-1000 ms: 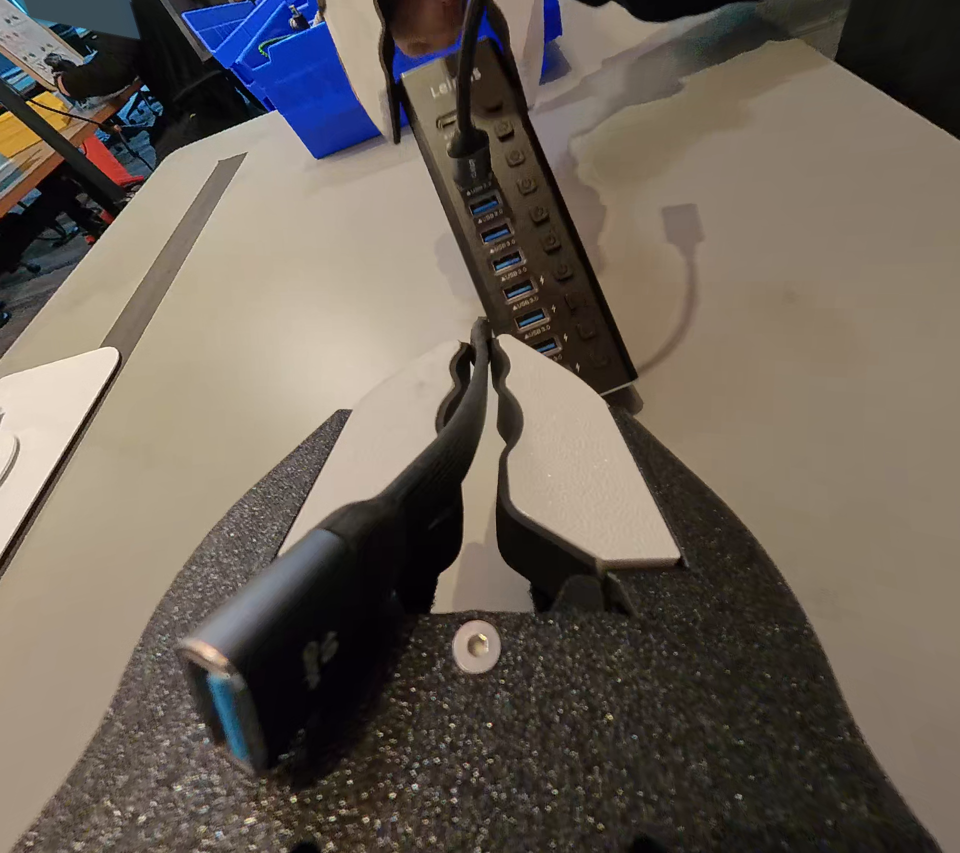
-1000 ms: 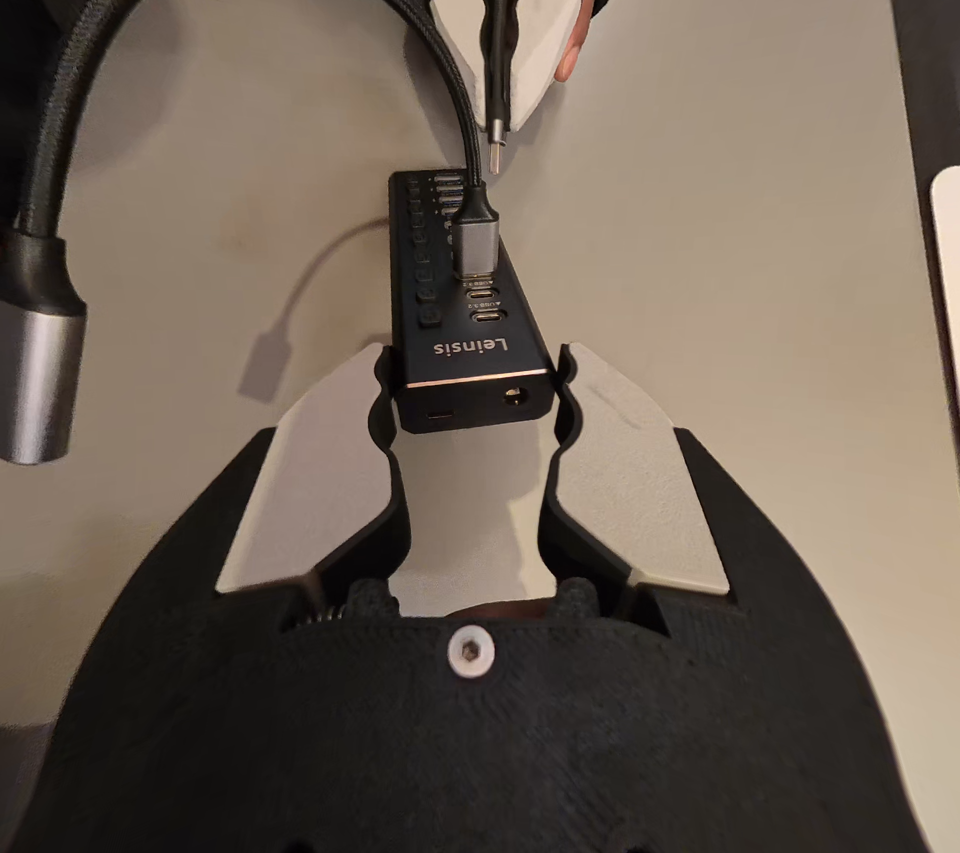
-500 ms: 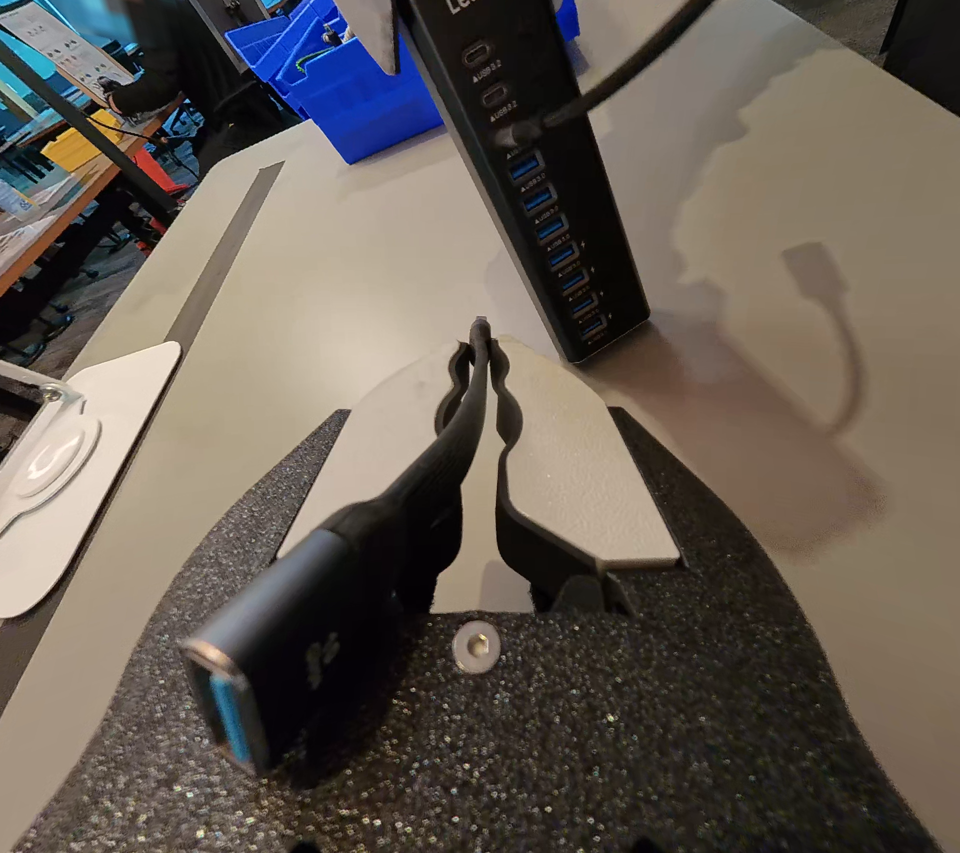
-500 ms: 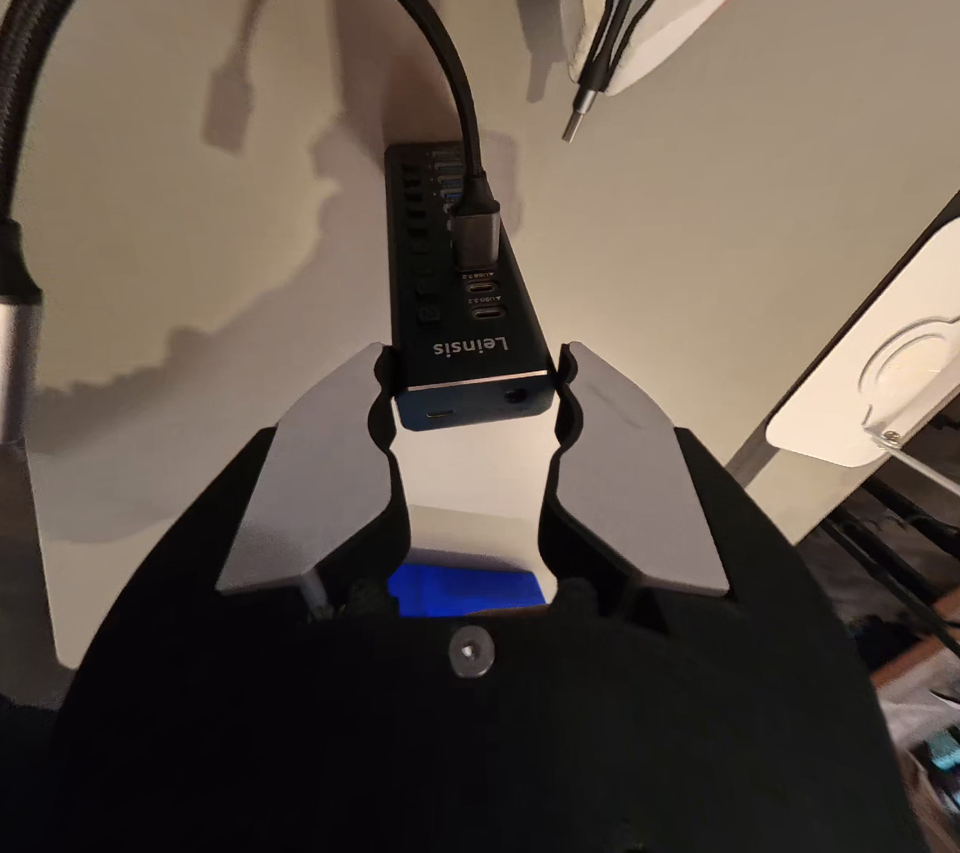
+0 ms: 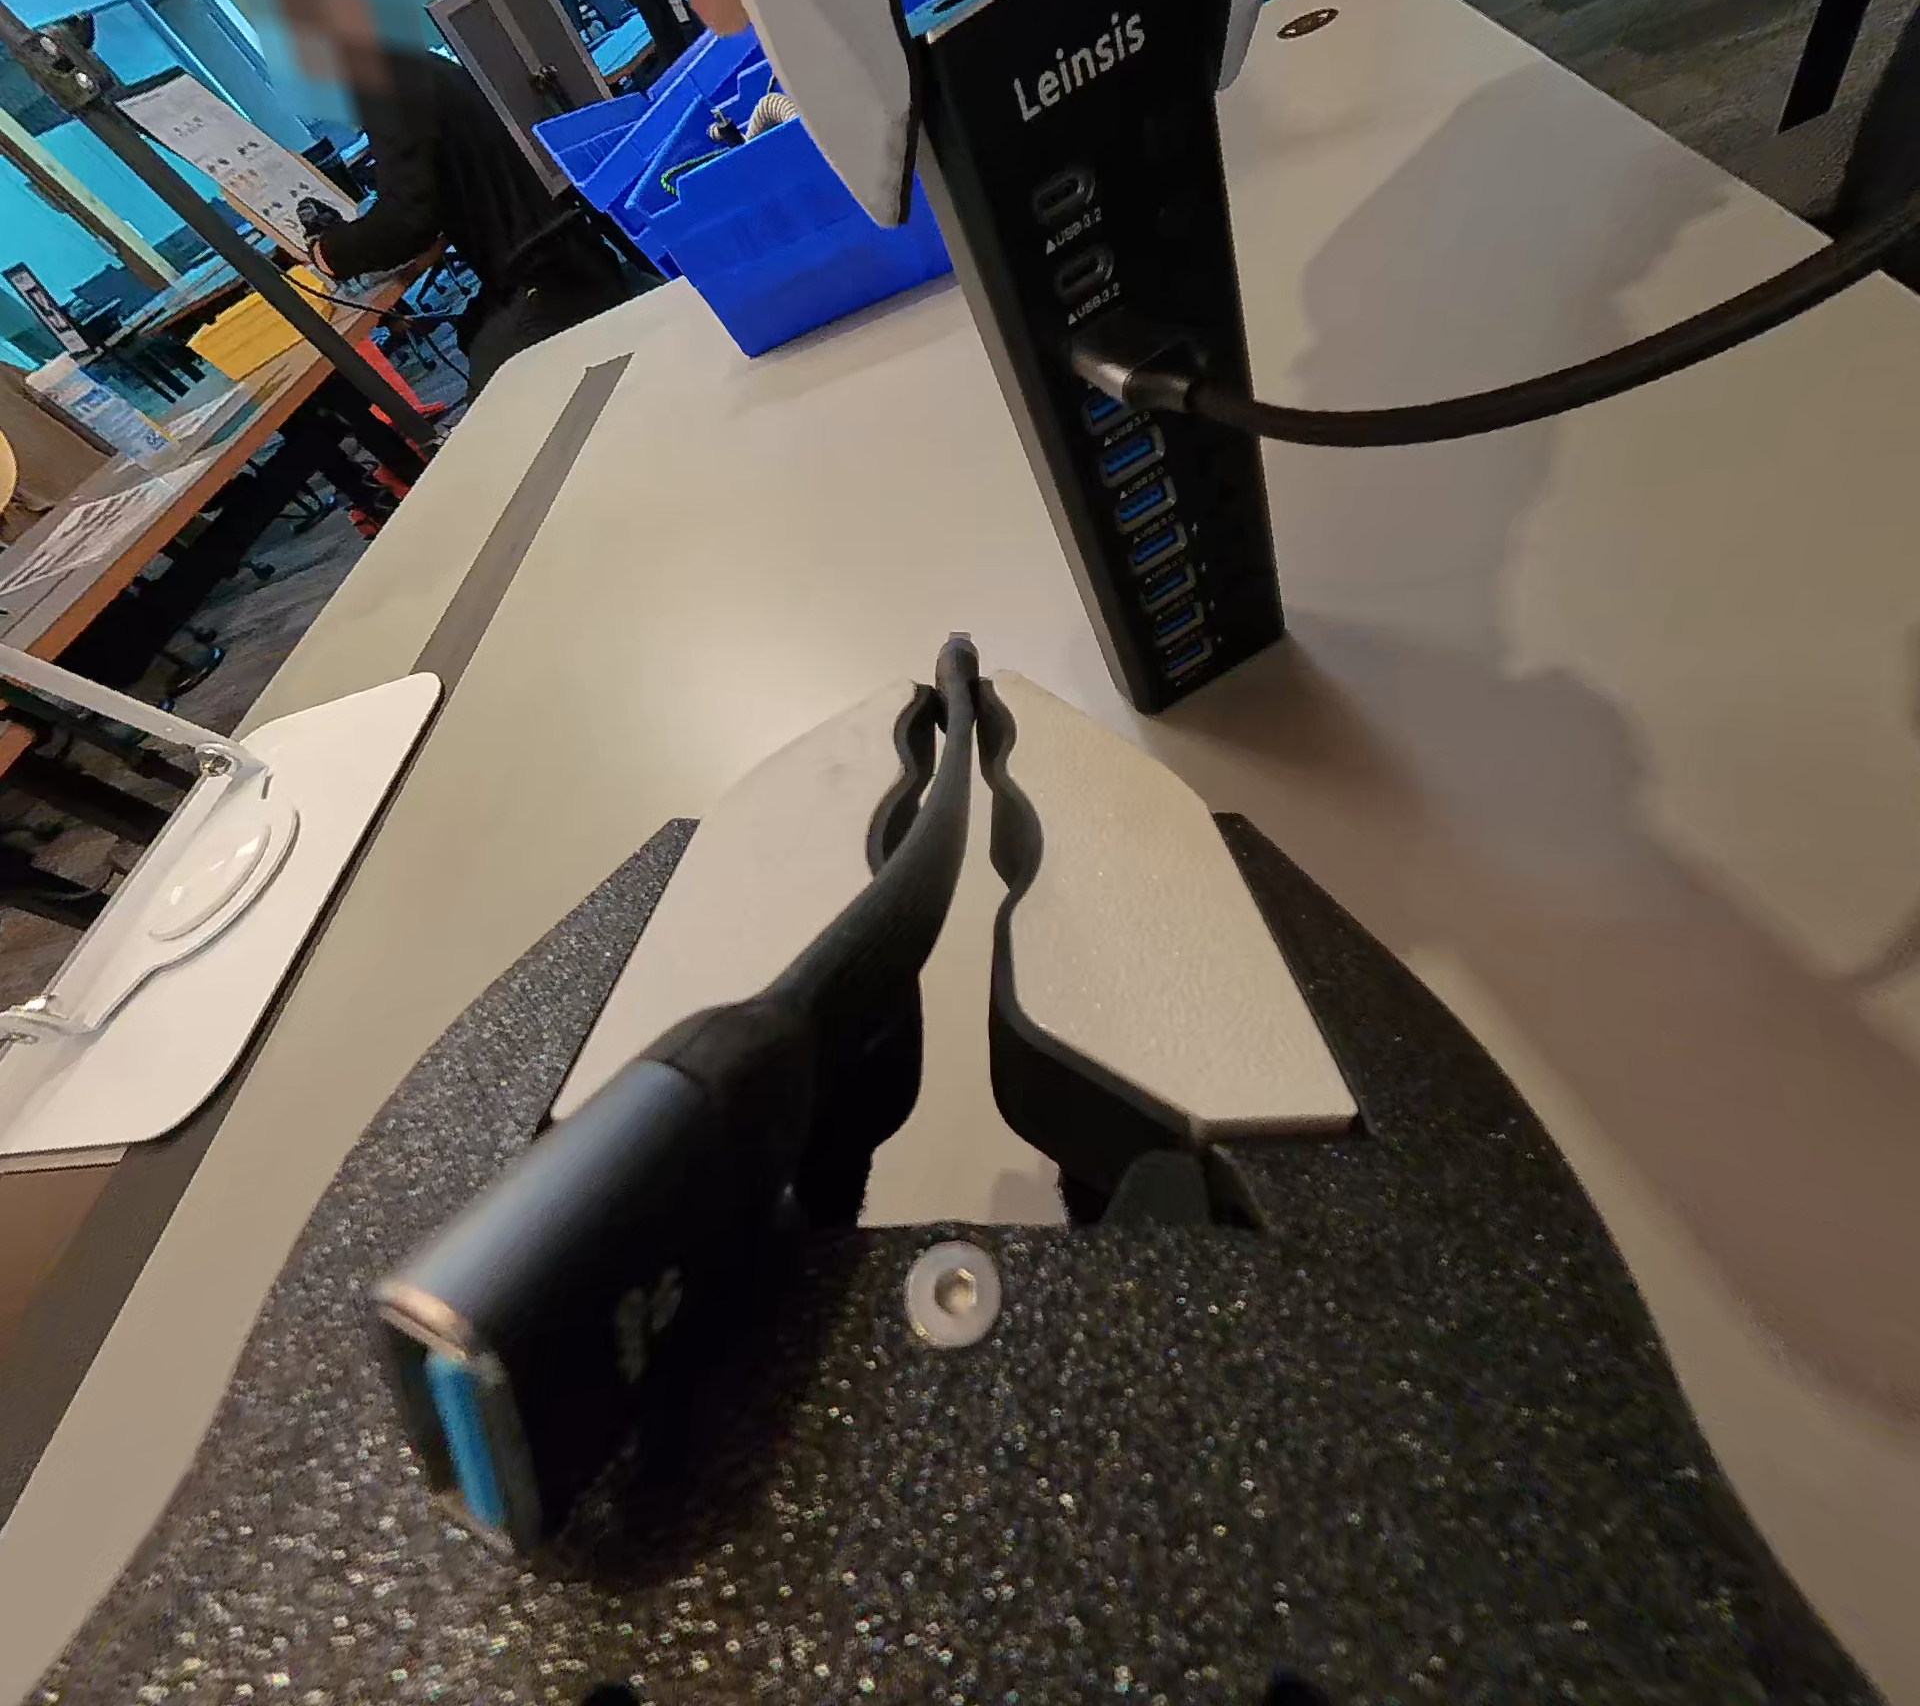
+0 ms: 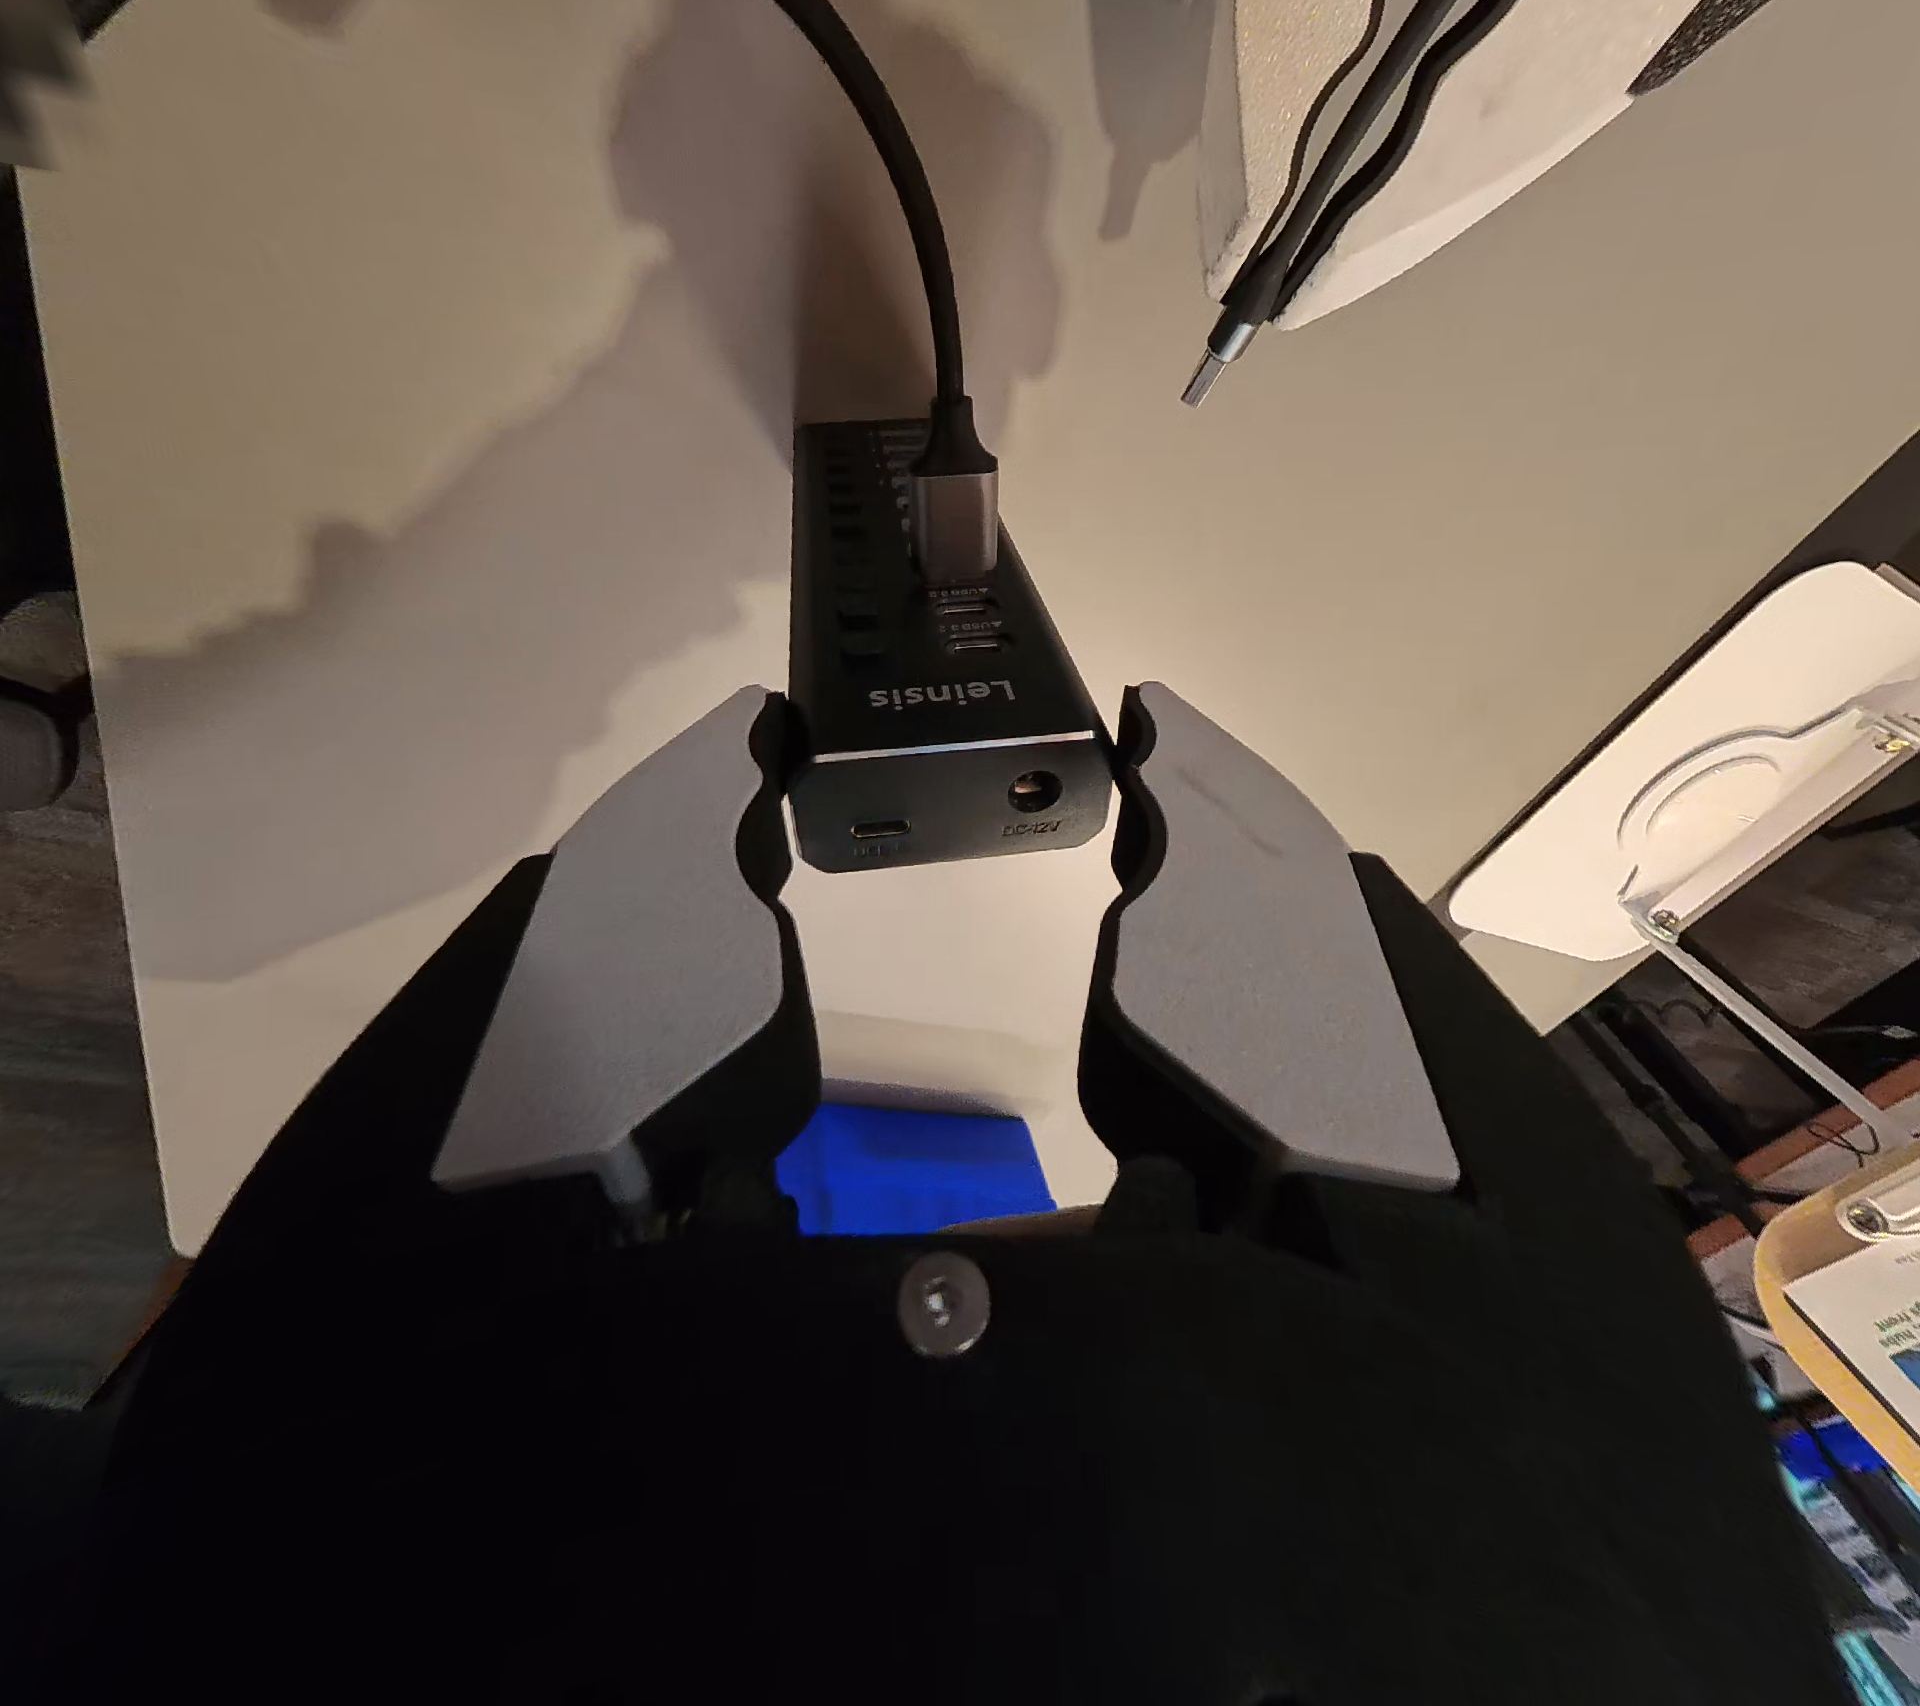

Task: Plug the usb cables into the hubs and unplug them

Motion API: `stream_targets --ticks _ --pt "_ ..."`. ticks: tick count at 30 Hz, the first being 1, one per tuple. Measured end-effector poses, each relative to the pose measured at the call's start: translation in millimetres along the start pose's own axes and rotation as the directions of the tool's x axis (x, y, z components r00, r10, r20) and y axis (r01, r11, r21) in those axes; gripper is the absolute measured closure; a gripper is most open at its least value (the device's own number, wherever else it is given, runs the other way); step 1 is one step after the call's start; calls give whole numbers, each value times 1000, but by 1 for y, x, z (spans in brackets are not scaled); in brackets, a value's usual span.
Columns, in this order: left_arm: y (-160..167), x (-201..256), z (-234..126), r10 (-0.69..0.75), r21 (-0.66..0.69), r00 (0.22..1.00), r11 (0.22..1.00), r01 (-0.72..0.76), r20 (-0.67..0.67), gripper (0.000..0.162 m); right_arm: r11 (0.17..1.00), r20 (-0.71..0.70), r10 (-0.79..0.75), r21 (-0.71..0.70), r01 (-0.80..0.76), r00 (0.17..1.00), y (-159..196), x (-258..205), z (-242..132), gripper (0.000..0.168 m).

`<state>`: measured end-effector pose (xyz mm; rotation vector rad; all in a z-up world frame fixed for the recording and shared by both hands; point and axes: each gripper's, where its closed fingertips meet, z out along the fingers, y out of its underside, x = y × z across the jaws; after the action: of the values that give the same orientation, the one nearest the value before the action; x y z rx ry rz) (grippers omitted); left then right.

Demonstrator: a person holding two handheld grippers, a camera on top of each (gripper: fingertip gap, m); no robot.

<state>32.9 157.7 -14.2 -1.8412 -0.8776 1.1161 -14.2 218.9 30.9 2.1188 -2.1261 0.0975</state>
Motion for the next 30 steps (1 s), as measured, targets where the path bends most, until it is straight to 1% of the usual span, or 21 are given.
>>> stream_targets --ticks 4,10,17,24,27,29,30 --pt "1 1 2 8 -11 1000 1000 -8 -3 155 999 3 -2 35 2 1000 -5 -1 0 108" --pt "0 -1 0 6 -11 1000 1000 -6 4 155 999 9 -18 31 17 1000 -4 -1 1 108" --pt "3 0 2 -2 -15 1000 1000 2 -6 155 998 6 -16 57 16 1000 -2 -1 6 108" --pt "4 0 2 -7 -16 1000 1000 6 -7 155 993 0 3 116 -3 1000 -2 2 5 99" --pt "4 -1 1 -10 -11 1000 1000 10 -4 155 979 -17 32 203 -28 999 -4 5 -3 94" --pt "4 -1 0 -9 -9 1000 1000 9 -2 155 942 -34 78 329 -63 996 -6 6 -12 90" --pt "4 -1 0 -9 -7 1000 1000 9 -1 155 910 -44 108 406 -81 993 -6 6 -17 87"
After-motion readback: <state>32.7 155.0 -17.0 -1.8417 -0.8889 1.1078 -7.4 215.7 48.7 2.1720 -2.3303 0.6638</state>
